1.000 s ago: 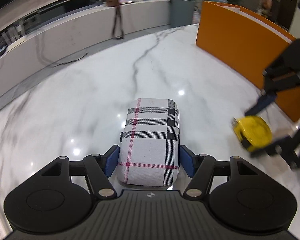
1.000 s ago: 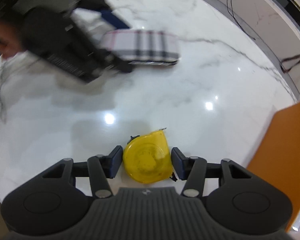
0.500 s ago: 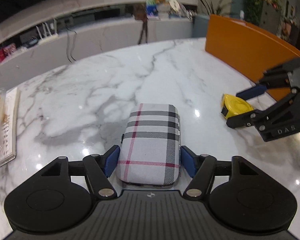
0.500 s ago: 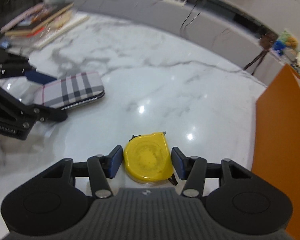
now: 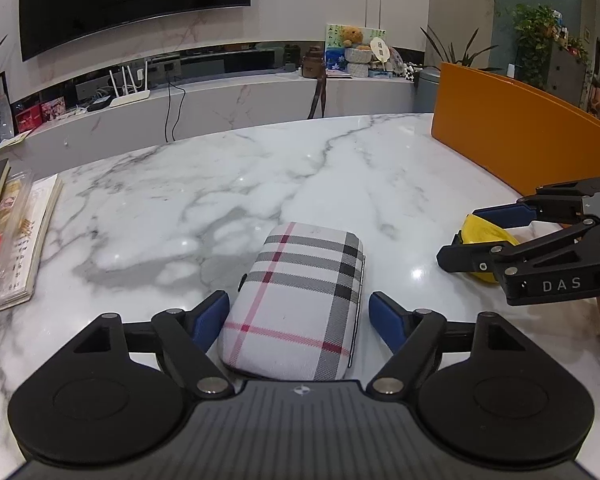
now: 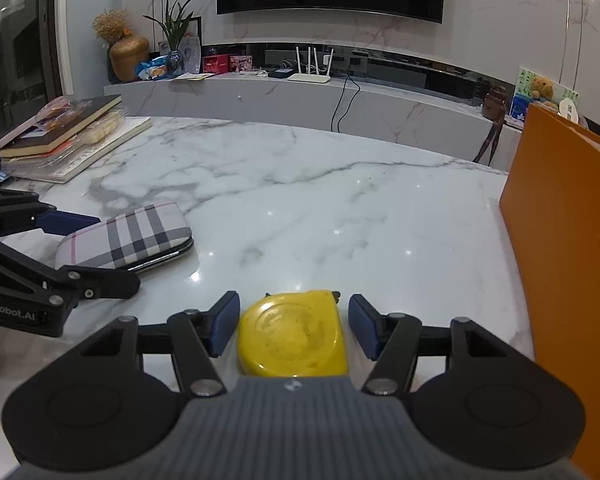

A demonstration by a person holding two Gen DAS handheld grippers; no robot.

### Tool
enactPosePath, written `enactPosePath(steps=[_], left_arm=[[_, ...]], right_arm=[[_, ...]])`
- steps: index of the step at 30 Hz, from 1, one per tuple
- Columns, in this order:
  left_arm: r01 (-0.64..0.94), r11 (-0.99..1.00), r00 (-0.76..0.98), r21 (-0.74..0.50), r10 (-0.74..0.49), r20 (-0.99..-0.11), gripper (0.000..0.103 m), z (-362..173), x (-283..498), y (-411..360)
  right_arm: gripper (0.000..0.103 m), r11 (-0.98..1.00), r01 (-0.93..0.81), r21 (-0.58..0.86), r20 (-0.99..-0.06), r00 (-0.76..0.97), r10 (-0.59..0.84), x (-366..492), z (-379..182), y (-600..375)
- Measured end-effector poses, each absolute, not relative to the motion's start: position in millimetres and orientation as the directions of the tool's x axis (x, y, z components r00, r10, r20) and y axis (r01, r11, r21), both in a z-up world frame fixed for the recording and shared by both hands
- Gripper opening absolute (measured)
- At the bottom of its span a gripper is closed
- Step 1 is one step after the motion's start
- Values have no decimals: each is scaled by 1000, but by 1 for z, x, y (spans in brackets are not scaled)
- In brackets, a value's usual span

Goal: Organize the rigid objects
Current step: 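Lift and carry the plaid case and tape measure over the orange box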

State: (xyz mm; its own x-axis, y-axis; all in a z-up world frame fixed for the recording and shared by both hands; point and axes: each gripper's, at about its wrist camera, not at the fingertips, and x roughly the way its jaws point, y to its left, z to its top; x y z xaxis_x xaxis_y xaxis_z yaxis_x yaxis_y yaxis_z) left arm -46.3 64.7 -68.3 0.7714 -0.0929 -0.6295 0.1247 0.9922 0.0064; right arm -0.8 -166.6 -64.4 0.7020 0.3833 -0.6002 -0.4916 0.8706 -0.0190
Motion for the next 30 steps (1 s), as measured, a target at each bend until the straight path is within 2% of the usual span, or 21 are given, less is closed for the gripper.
enactPosePath(steps=[5,9,13,23,26,30], left_arm=[[123,992,768,6,-92,-633,90,-69,-40,61],[116,993,774,7,-86,-628,80,-69,-40,61],[111,994,771,10,-79,-631,79,-67,-42,59],[115,993,754,13,-79,-652,79,-61,-47,59],[131,990,757,46,-70,-649,79,-59,-49,54],[111,994,755,11,-77,-651,79,-54,-49,56]], right_arm=[[62,879,-475,-26,-601,710,366,-8,-64,-167],[61,881,-472,-27,-591,718,367,-15,-66,-165],[54,883,-469,-30,-591,721,363,-15,-65,-161],[53,888,-459,-30,-617,707,345,-12,-60,-156],[53,897,-441,-27,-617,714,332,-10,-56,-159],[53,901,-434,-13,-606,720,338,-10,-47,-161]])
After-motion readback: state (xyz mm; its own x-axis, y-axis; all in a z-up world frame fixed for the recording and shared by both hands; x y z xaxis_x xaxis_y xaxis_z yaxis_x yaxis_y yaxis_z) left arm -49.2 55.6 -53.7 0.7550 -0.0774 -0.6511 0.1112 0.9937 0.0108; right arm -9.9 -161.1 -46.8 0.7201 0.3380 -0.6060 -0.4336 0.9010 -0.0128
